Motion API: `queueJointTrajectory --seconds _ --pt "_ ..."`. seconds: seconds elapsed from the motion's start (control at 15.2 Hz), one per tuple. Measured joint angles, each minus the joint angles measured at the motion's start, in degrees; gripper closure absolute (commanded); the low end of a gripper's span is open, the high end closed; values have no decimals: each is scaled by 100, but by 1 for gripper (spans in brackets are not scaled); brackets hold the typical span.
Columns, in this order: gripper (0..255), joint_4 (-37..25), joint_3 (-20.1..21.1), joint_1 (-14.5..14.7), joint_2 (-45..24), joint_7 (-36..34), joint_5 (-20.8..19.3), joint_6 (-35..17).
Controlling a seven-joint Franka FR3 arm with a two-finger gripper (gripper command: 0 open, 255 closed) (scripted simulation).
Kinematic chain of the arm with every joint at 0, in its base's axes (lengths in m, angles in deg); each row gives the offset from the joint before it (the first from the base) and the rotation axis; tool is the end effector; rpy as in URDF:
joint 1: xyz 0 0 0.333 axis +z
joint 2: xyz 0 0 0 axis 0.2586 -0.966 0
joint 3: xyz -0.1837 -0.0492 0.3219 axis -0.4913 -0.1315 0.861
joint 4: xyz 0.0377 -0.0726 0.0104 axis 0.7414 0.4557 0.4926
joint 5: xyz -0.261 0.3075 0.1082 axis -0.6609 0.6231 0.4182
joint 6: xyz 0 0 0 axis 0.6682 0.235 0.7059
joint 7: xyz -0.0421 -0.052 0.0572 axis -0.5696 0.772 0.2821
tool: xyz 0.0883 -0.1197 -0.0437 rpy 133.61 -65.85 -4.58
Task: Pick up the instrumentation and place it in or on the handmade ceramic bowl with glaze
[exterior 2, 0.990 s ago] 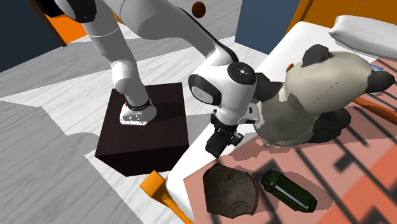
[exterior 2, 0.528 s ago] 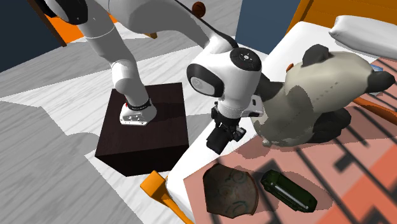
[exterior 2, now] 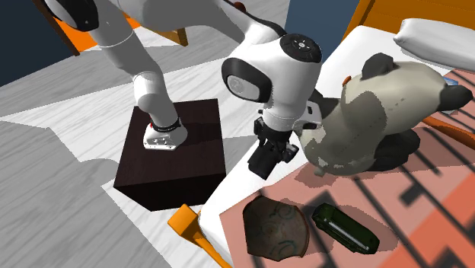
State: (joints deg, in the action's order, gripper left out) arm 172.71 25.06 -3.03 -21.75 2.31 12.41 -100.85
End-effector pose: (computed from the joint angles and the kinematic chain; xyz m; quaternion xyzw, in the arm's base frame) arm 0.4071 -0.3547 0.4633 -0.9617 -0.2736 -0.0083 0.0112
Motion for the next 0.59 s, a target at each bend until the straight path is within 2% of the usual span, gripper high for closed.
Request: queueJointTrajectory --seconds 0.13,0.33,0.46,0.59 --pt "255 -189 -171 -33 -209 269 159 43" --pt "255 -677 -503 -146 -860 945 710 151" --pt "255 -1030 -669 -364 -1358 1460 1136 248" --pt "255 -1528 -692 -741 -2030 2022 1725 411"
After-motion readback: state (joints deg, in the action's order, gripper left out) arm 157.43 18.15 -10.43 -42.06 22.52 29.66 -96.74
